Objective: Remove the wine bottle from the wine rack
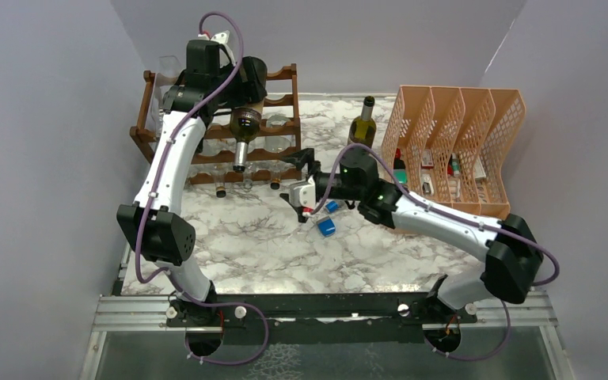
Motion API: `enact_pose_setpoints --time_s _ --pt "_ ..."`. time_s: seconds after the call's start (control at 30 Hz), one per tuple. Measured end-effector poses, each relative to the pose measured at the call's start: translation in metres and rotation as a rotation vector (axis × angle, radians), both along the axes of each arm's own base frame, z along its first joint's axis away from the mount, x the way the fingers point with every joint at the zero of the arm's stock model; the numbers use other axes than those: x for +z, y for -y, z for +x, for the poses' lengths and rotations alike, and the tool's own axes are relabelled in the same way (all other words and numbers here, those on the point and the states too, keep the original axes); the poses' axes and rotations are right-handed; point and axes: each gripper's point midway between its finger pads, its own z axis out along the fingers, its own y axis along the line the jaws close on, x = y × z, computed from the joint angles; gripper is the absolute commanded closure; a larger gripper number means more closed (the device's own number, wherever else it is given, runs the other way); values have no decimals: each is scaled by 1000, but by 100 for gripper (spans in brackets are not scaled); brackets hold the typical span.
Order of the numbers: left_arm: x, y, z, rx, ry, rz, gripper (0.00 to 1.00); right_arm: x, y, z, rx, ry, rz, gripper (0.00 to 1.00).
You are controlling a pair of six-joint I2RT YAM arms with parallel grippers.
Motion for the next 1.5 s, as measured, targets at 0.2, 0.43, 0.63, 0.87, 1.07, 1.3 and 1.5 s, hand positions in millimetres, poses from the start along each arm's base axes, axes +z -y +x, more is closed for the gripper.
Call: enact_pose_setpoints --time_s 0.2,0.43,0.63,0.87,1.07,1.3,1.5 --pt "-6 4 -2 -20 -17 -16 100 -1 -33 16 123 327 -38 10" --pt "-11 6 -4 -31 -28 -28 100 39 -66 25 159 584 14 17" --pt "-9 6 -8 -35 -26 -30 100 45 -95 26 172 670 26 18" --pt "-9 6 -12 -35 -27 -33 100 26 -122 42 110 722 4 29" --pt "-9 5 -18 -34 -29 -34 100 18 -128 58 43 741 -1 40" --pt "-5 4 -27 -34 -25 -36 100 26 -131 53 48 761 27 61" --pt "-3 3 -45 -27 -61 -62 97 54 -132 31 67 799 77 91"
